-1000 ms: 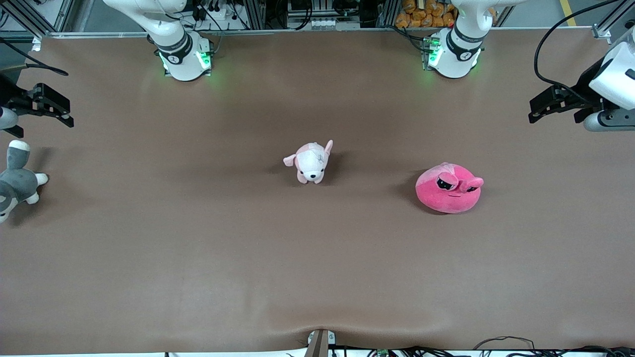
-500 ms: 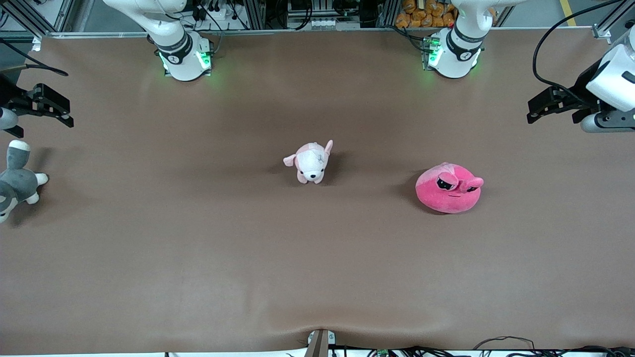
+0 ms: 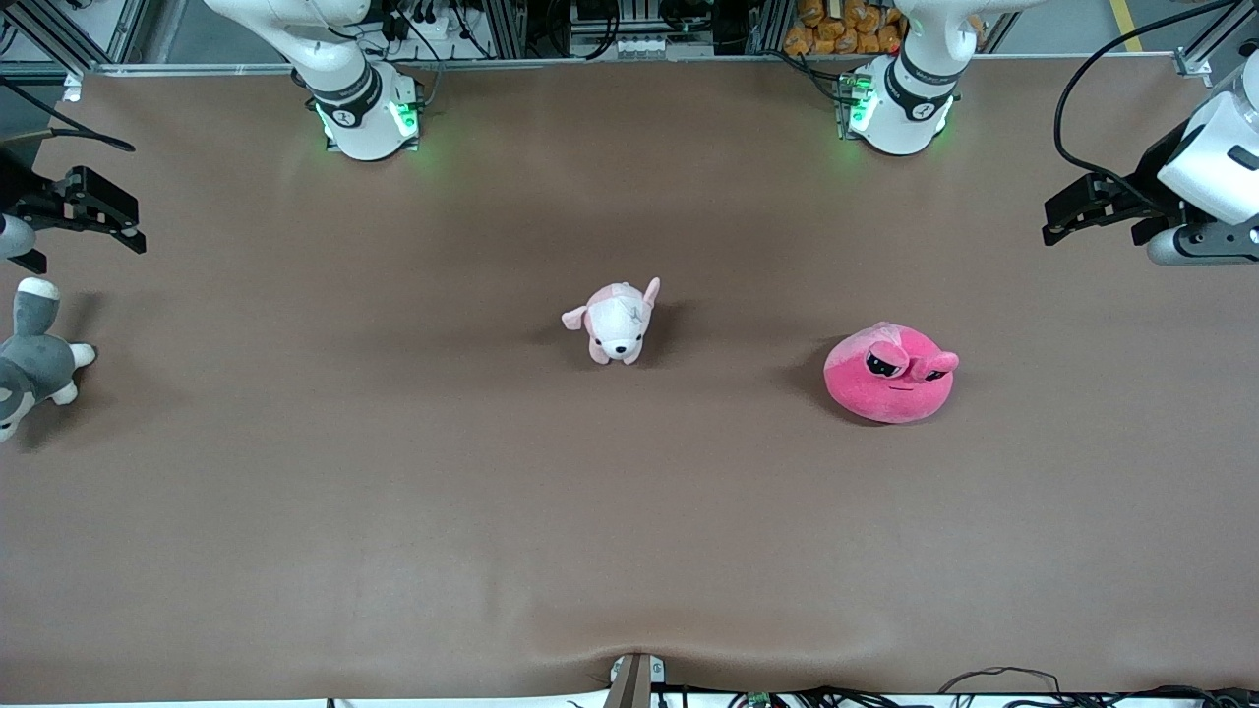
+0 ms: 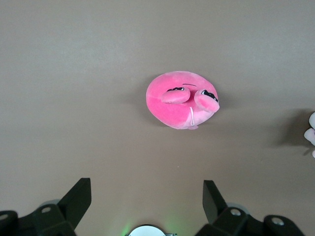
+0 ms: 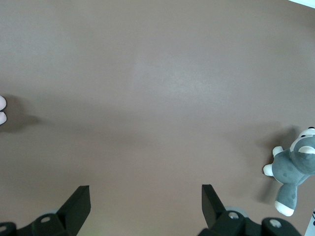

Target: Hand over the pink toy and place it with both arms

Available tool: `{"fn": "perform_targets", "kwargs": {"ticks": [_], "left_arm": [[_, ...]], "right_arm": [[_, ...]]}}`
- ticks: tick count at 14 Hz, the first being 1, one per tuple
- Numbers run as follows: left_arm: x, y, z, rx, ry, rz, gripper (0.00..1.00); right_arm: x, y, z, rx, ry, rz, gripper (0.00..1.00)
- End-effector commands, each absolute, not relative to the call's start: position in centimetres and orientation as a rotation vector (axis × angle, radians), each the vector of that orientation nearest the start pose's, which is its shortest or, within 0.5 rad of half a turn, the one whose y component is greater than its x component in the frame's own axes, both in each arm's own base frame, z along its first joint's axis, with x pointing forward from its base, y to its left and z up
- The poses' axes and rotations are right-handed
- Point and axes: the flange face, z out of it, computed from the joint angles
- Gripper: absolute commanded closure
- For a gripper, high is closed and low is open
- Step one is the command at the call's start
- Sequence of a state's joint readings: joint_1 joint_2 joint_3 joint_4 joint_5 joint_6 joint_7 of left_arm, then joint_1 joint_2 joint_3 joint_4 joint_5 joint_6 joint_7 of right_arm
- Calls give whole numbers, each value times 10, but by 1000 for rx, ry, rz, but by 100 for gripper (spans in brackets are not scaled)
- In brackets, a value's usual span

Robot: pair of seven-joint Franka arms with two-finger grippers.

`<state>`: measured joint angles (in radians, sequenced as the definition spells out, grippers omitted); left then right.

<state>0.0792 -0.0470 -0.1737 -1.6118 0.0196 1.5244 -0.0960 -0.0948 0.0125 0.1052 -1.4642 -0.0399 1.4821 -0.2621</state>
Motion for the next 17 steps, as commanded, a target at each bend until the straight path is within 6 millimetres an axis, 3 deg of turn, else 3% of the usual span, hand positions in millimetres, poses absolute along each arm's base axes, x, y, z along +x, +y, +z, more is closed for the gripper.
{"fn": "perform_targets", "kwargs": {"ticks": [1,15,17], "left_arm": [[530,-50,625,-3112,-8,69,0],[535,-49,622,-3115,-10,52,0],[537,-39,621,-3115,-41,57,0]], "right_arm": [[550,-4,660,-3150,-429,10,0],[553,-11,656,-3150,-410,20,0],[553,-11,655,-3150,-410,23,0]]}}
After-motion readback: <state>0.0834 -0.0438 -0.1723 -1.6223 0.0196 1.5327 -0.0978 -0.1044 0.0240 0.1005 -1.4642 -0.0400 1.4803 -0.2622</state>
